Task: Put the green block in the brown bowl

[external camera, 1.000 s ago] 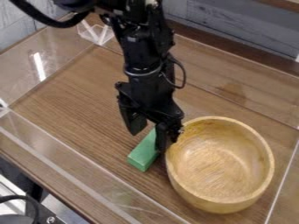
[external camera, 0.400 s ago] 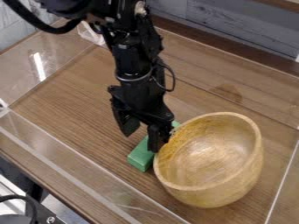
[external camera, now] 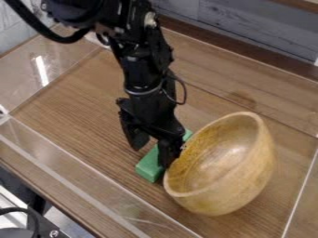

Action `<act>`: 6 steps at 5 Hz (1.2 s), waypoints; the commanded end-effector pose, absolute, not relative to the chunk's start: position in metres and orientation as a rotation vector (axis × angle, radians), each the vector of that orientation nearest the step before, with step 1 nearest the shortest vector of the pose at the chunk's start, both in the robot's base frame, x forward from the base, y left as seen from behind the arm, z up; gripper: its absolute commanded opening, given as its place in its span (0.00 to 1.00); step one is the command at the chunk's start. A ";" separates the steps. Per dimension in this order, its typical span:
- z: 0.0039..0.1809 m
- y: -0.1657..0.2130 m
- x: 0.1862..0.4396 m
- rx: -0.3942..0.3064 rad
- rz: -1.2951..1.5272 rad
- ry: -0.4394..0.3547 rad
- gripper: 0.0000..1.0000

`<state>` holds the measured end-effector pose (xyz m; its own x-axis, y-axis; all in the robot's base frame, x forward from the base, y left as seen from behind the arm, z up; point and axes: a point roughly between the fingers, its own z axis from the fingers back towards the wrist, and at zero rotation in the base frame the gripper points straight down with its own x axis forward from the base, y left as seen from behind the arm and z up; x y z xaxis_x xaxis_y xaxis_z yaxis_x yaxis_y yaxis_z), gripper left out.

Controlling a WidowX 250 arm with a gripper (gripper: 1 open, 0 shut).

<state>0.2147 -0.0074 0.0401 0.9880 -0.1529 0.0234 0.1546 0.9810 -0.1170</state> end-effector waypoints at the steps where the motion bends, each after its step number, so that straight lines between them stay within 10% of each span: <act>1: 0.040 -0.011 0.219 -0.120 -0.164 -0.039 1.00; 2: 0.037 -0.012 0.220 -0.124 -0.168 -0.042 1.00; 3: 0.035 -0.012 0.221 -0.127 -0.172 -0.046 0.00; 6: 0.051 -0.011 0.223 -0.127 -0.188 -0.036 0.00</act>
<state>0.2130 -0.0109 0.0384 0.9837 -0.1794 -0.0083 0.1767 0.9748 -0.1360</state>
